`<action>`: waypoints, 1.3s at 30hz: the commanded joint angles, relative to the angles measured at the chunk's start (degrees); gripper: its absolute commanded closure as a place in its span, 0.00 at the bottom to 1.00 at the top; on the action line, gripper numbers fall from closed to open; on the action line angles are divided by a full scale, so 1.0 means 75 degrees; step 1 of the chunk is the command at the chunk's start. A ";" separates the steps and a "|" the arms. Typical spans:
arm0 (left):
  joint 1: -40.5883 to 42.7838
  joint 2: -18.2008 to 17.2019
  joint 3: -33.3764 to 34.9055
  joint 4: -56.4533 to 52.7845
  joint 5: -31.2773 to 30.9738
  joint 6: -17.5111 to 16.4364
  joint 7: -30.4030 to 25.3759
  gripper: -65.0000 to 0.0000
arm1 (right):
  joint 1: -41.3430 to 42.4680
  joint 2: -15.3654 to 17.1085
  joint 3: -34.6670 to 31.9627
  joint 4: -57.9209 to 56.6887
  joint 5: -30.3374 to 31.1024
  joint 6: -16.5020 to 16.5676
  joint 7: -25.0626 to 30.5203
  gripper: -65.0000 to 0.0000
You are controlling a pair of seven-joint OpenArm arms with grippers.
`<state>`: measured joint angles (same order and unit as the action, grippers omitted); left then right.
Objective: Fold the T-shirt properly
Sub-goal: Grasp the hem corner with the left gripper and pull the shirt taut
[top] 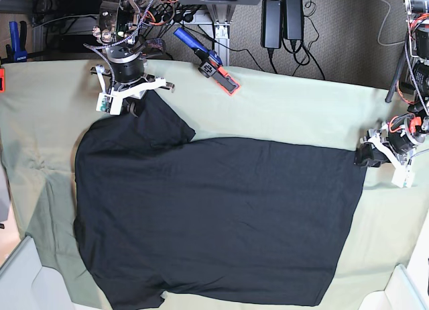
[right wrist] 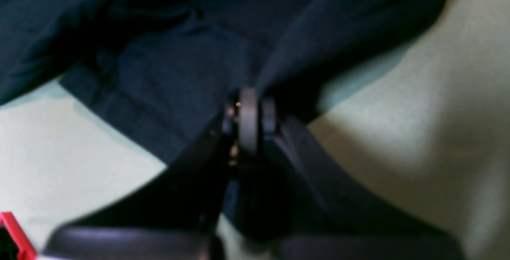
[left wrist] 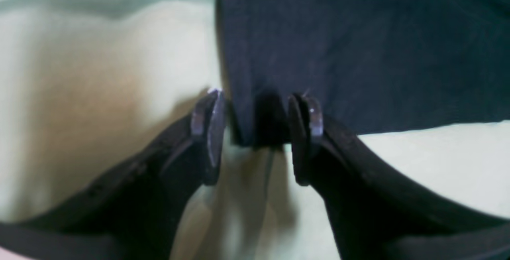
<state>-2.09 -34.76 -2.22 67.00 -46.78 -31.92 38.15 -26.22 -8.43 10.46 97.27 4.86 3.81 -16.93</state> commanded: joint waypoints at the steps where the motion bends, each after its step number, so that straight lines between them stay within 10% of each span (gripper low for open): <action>1: -0.0102 -0.0064 -0.0032 0.0064 -0.0050 -0.0061 0.0070 0.55 | -0.0111 -0.0020 -0.0012 0.0020 -0.0082 -0.0079 -0.0326 1.00; 26: -0.0105 -0.0020 0.1256 0.0475 -0.0187 -0.1077 -0.0166 0.55 | -0.0198 -0.0020 -0.0012 0.0020 -0.0082 -0.0079 -0.0323 1.00; 32: -0.0297 -0.0023 0.1250 0.0475 0.0111 -0.1077 -0.0286 1.00 | -0.0251 -0.0020 -0.0012 0.0020 -0.0079 -0.0082 -0.0323 1.00; 39: -0.0361 -0.0067 0.1236 0.0475 0.0935 -0.1077 -0.0632 1.00 | -0.0251 0.0079 -0.0012 0.0020 -0.0085 0.0227 -0.0323 1.00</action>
<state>-3.77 -34.15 7.53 70.02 -40.05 -38.68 33.80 -27.14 -7.90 10.41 97.27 4.82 4.49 -16.56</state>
